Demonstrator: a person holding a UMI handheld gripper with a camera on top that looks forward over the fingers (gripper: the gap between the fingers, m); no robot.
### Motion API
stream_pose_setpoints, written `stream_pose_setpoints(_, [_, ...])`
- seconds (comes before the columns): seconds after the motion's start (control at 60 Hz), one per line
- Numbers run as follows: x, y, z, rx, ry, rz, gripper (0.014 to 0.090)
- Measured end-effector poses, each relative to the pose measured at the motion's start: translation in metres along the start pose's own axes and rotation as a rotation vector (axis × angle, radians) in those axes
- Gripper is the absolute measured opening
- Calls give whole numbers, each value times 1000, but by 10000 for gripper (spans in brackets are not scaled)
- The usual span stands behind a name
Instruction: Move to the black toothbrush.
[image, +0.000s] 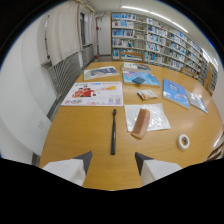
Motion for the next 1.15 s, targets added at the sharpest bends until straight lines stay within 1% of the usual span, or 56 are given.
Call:
stream_pose_setpoints(0.083, [-7,-3,12,-5,-2,-8,845])
stream_pose_setpoints(0.317, [-6,-21,53,9,40,-41,846])
stream_pose_setpoints(0.45, [-7,-29,77,7,45,-45,845])
stream_pose_setpoints(0.683, [-5,-37,113,-19,55,-26,846])
stream_pose_setpoints(0.9, [-6,-47,130,-27,47,-30,846])
stream_pose_setpoints(1.15, [-3,-51,136,-35,47,-28,845])
